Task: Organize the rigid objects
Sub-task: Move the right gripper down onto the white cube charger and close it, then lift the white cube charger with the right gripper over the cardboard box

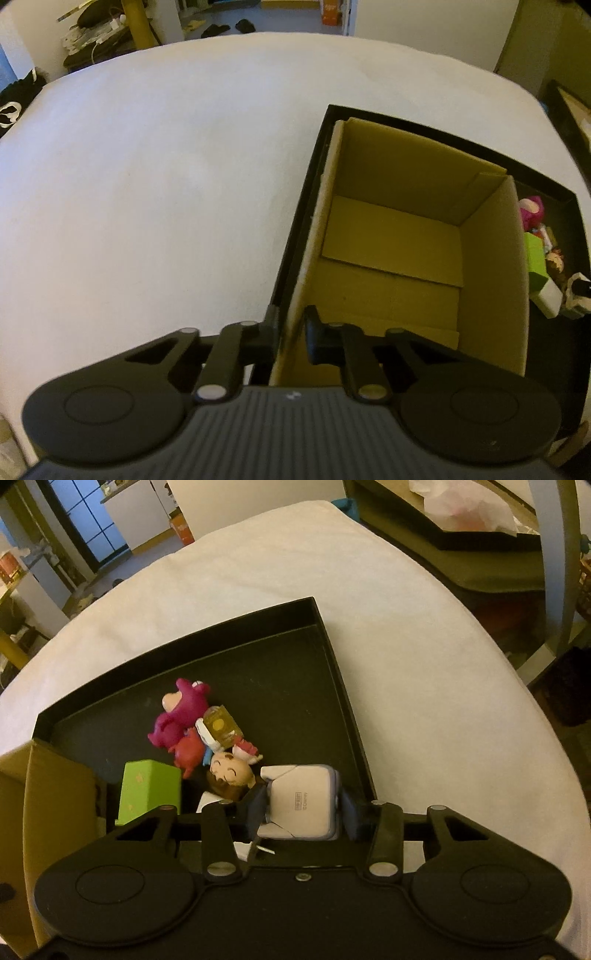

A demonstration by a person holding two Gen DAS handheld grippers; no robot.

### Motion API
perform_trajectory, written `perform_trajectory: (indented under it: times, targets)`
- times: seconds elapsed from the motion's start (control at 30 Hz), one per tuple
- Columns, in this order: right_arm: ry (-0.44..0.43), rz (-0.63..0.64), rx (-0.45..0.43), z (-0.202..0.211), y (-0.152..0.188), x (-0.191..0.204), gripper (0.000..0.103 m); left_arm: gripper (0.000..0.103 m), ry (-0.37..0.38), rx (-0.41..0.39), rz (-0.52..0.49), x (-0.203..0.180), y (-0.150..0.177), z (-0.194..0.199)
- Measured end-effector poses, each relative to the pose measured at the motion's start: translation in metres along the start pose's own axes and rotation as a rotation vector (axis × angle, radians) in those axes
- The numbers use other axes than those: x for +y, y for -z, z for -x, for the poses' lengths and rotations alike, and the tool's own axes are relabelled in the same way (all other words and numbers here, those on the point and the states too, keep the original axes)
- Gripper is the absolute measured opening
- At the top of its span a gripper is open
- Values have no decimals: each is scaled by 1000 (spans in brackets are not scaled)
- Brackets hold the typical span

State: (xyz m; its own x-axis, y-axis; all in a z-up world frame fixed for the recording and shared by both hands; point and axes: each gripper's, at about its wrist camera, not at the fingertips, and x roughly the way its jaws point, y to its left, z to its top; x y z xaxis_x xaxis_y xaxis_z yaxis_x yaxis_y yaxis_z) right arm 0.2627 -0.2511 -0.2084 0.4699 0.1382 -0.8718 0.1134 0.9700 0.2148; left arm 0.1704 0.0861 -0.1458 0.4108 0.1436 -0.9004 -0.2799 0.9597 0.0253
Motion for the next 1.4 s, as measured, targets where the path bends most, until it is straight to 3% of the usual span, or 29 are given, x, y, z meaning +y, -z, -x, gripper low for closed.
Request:
perform_trajectory:
  times: [0.73, 1.4]
  targets:
    - [-37, 43, -103, 75, 9, 27, 42, 11, 64, -101, -20, -1, 5, 20]
    - [-62, 148, -164, 118, 20, 86, 42, 11, 112, -115, -5, 9, 11, 22]
